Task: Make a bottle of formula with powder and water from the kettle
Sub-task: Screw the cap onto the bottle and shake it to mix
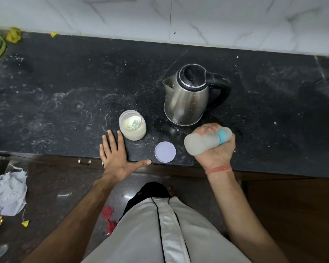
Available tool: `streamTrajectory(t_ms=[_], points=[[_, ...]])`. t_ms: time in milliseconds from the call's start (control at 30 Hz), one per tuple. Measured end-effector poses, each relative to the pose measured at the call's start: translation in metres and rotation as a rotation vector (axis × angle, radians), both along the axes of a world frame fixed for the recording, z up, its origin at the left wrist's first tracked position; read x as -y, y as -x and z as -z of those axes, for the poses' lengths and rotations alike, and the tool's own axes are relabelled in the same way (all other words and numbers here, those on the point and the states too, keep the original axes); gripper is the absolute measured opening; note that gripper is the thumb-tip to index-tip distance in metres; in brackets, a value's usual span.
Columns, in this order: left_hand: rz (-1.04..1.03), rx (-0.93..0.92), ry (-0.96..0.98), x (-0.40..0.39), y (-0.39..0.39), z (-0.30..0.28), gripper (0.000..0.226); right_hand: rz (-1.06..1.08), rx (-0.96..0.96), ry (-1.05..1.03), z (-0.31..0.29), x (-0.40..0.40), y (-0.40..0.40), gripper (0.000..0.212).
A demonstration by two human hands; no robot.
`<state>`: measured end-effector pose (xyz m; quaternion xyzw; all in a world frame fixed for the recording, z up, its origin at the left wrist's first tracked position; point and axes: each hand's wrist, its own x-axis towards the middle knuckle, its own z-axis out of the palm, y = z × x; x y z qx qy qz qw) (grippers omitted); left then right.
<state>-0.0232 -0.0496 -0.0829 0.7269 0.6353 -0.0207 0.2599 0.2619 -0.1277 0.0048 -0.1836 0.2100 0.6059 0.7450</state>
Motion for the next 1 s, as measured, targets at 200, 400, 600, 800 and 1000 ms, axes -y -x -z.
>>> streamTrajectory(t_ms=[200, 400, 600, 800, 1000], points=[[0.003, -0.002, -0.008, 0.0, 0.0, -0.001, 0.182, -0.145, 0.12, 0.102, -0.004, 0.004, -0.007, 0.042], [0.003, -0.006, -0.013, -0.001, 0.0, -0.002, 0.183, -0.159, 0.142, 0.127, 0.001, -0.001, -0.004, 0.04], [0.001, -0.02, -0.004, 0.0, -0.001, -0.003, 0.183, -0.044, 0.059, 0.173, 0.011, -0.004, -0.007, 0.042], [-0.006, -0.009, -0.028, 0.002, -0.001, -0.002, 0.182, 0.132, 0.034, 0.177, 0.014, 0.002, -0.015, 0.036], [-0.007, -0.011, -0.034, 0.0, 0.0, 0.001, 0.183, -0.151, 0.174, 0.232, 0.012, -0.003, 0.005, 0.039]])
